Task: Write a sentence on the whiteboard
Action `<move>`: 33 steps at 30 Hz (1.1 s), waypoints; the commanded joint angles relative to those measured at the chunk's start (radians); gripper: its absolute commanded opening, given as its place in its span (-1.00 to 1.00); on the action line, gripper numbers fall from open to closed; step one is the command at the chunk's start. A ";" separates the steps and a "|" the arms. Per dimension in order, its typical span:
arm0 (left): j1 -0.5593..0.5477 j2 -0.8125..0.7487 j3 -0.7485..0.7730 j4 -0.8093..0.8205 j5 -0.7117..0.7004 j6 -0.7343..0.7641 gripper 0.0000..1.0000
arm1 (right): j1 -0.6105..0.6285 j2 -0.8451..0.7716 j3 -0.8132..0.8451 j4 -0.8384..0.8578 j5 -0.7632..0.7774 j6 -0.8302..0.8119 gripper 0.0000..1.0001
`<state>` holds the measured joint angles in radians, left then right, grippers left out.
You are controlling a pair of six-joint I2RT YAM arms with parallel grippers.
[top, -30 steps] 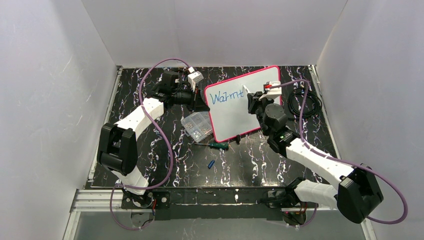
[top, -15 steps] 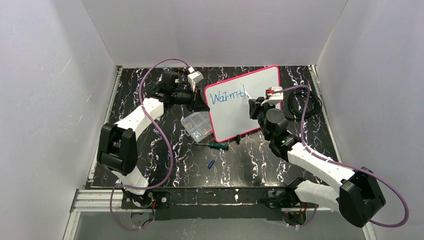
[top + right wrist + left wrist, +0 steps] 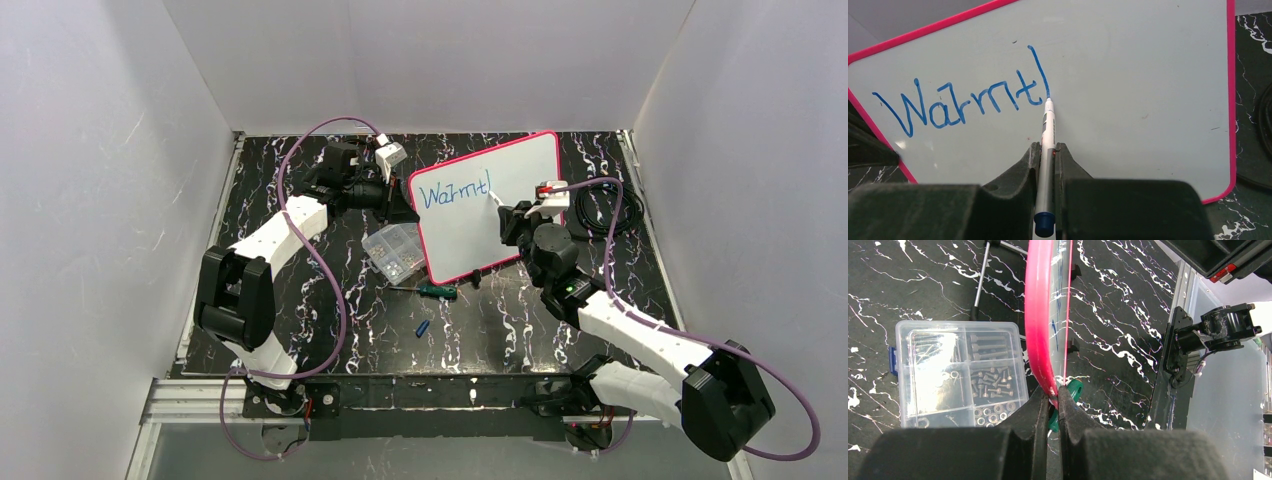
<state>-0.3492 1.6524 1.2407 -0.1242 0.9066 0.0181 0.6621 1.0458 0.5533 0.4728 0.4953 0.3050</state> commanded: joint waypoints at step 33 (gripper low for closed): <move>-0.011 -0.063 0.025 -0.028 0.044 0.030 -1.00 | -0.004 0.022 0.031 0.125 0.099 -0.058 -0.97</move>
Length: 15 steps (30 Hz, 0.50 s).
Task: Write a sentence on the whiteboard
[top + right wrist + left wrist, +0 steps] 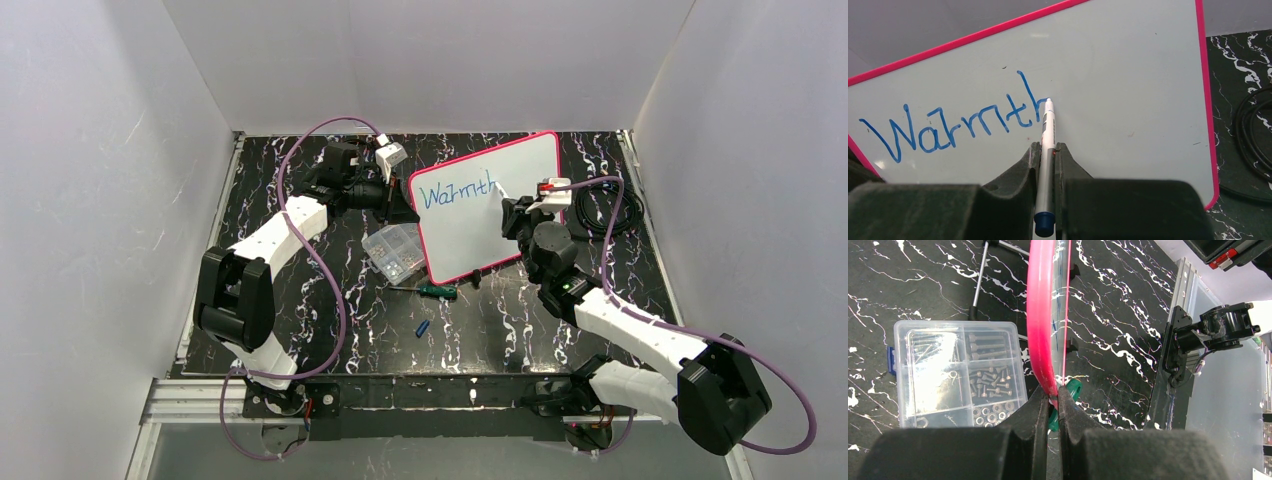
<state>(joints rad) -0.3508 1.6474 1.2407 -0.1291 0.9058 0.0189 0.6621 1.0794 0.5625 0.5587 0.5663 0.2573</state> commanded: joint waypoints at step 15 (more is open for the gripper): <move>-0.010 -0.065 0.028 -0.025 0.054 0.029 -1.00 | -0.004 -0.035 -0.012 -0.044 0.012 0.022 -0.97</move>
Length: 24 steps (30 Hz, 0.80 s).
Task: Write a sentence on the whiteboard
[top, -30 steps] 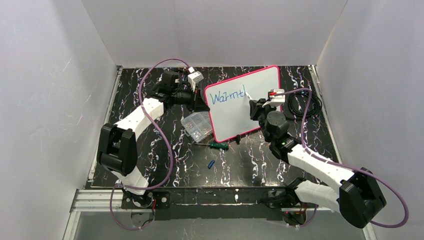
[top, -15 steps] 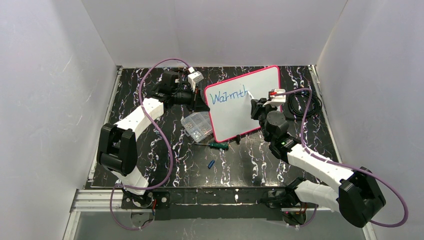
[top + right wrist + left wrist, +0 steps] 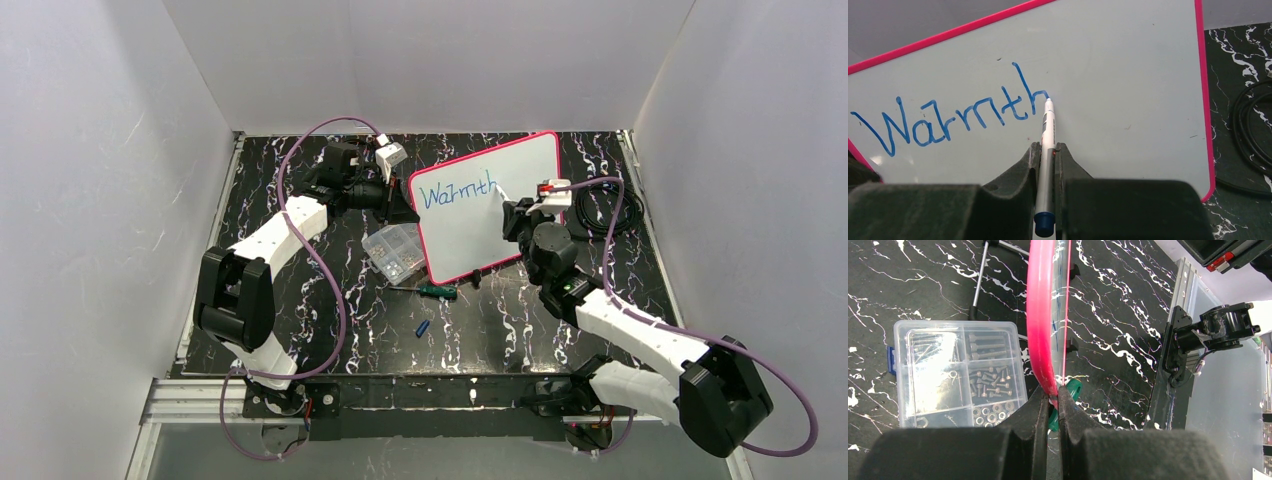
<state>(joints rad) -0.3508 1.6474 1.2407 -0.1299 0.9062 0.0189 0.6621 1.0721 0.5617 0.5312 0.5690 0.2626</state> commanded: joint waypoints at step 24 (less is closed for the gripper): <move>-0.008 -0.063 0.030 -0.033 0.048 0.033 -1.00 | -0.195 -0.100 0.090 -0.107 -0.241 -0.062 -0.97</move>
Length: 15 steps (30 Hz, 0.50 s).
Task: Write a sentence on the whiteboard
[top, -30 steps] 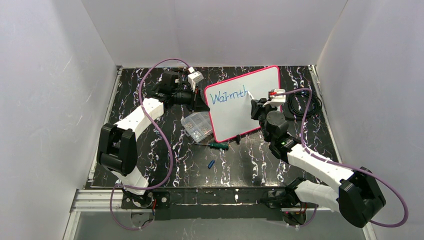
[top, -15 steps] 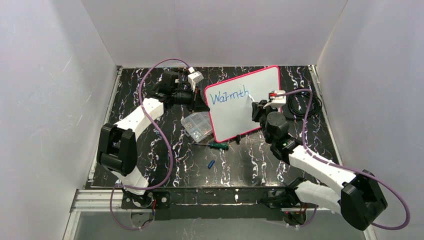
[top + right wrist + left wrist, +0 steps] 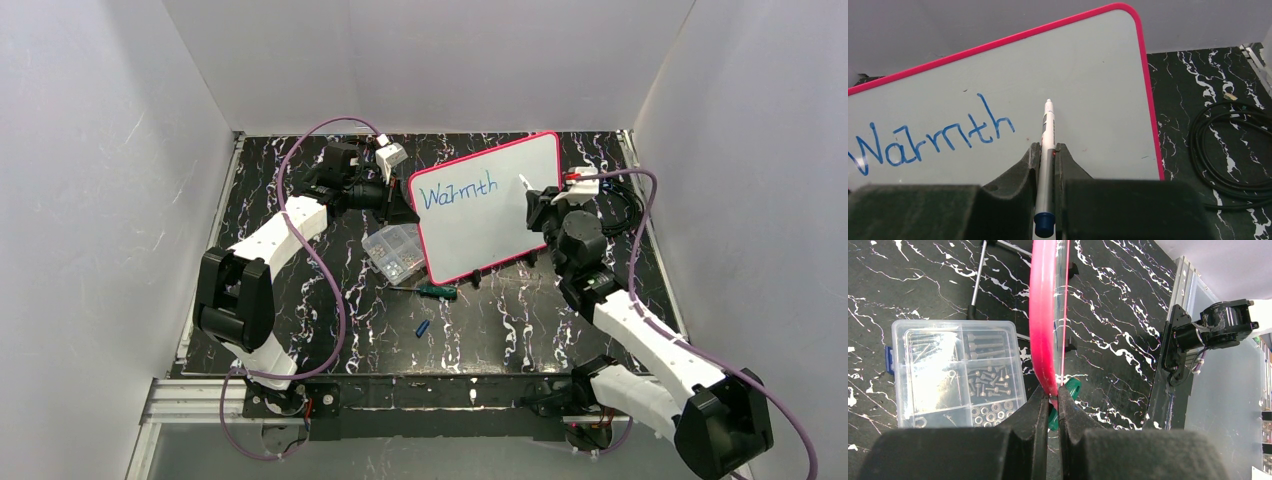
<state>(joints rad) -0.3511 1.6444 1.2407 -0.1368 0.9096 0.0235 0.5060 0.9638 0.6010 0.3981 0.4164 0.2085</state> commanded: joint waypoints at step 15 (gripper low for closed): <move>-0.009 -0.058 0.030 -0.029 0.045 0.033 -1.00 | -0.076 0.086 0.065 0.083 -0.120 -0.017 -0.97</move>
<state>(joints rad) -0.3511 1.6440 1.2407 -0.1390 0.9096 0.0261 0.4389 1.0393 0.6209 0.4068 0.3027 0.2062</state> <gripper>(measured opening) 0.043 0.177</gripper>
